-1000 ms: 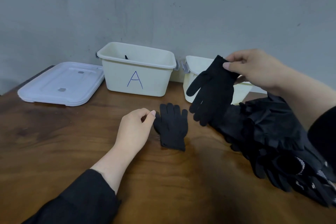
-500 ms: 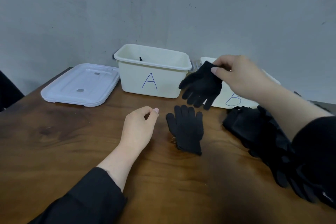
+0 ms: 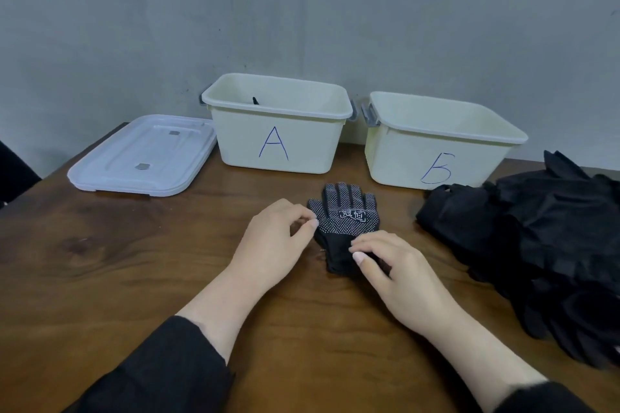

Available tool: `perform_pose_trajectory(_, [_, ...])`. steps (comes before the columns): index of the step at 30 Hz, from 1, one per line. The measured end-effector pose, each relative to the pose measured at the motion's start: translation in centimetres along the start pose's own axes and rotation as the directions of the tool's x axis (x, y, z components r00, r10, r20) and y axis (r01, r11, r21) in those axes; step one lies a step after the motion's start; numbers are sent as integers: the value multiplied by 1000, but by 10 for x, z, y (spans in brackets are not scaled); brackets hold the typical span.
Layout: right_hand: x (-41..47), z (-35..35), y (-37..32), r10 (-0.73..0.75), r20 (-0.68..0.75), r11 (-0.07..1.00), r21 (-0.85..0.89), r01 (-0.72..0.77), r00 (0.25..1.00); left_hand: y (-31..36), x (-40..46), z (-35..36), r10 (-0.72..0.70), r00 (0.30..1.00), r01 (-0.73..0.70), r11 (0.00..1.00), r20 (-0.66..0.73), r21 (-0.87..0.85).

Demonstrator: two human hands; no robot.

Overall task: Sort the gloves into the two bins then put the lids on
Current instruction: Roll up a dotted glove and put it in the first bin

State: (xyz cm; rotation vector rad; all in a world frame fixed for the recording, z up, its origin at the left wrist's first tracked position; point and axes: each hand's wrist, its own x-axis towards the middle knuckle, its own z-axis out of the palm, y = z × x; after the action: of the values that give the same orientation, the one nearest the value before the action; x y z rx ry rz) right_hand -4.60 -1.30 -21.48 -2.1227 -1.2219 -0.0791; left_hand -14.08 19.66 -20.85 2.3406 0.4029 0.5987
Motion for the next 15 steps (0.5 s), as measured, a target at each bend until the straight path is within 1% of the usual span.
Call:
perform_pose_trajectory(2, [1, -3, 5, -19, 2, 1000, -3, 19, 1000, 0, 0, 4, 78, 996, -79, 997, 52, 14])
perform_pose_trajectory(5, [3, -12, 19, -49, 114, 999, 11, 48, 992, 1, -2, 8, 186, 965, -208, 973, 184, 104])
perform_pose_trajectory(8, [3, -23, 31, -22, 220, 997, 75, 6, 975, -2, -2, 8, 212, 933, -267, 950, 291, 165])
perform_pose_trajectory(11, [5, -28, 38, -11, 266, 998, 66, -7, 964, -5, 0, 6, 231, 919, -300, 936, 320, 184])
perform_pose_trajectory(15, [7, -29, 43, -27, 307, 1000, 19, 23, 951, -5, 1, 6, 302, 911, -359, 916, 281, 180])
